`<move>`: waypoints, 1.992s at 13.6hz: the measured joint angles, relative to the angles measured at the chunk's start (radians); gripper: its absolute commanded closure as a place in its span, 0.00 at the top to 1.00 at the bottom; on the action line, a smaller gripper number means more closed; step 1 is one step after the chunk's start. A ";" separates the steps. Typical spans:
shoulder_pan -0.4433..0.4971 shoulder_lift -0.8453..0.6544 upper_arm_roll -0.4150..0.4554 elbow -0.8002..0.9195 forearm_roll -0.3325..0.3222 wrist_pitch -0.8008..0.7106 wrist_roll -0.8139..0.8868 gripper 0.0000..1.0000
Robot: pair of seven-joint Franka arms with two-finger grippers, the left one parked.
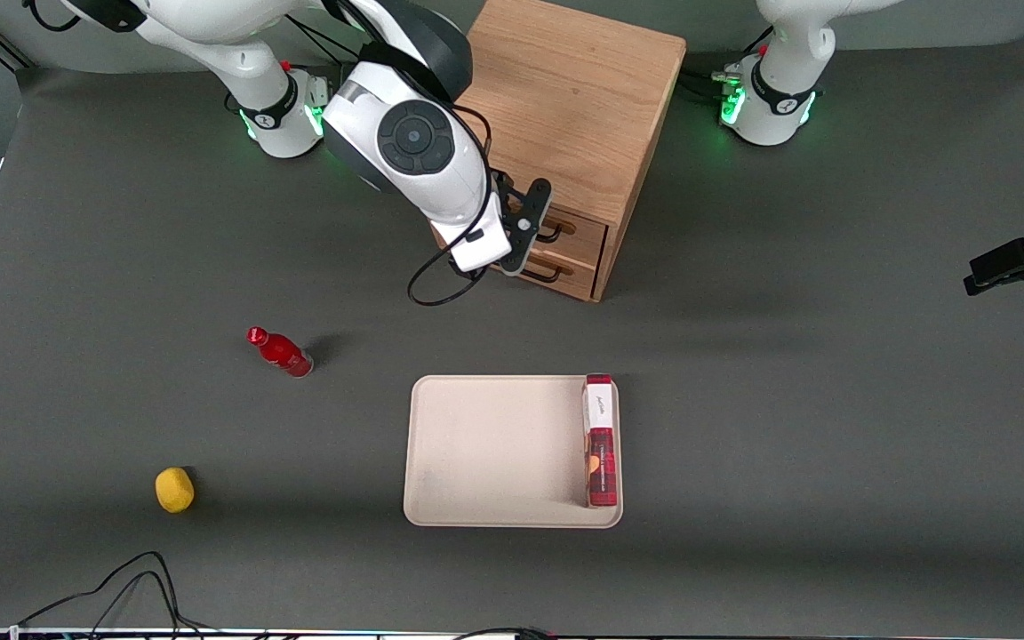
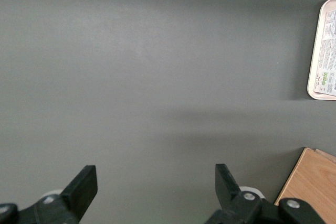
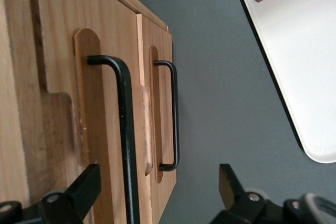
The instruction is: Open upper drawer
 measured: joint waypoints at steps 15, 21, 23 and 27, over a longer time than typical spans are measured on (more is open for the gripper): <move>0.002 0.046 0.002 -0.019 -0.054 0.062 0.006 1.00; 0.003 0.069 0.002 -0.019 -0.068 0.087 0.006 1.00; 0.003 0.081 -0.001 -0.019 -0.095 0.104 0.007 1.00; -0.001 0.088 -0.001 -0.016 -0.099 0.114 0.007 1.00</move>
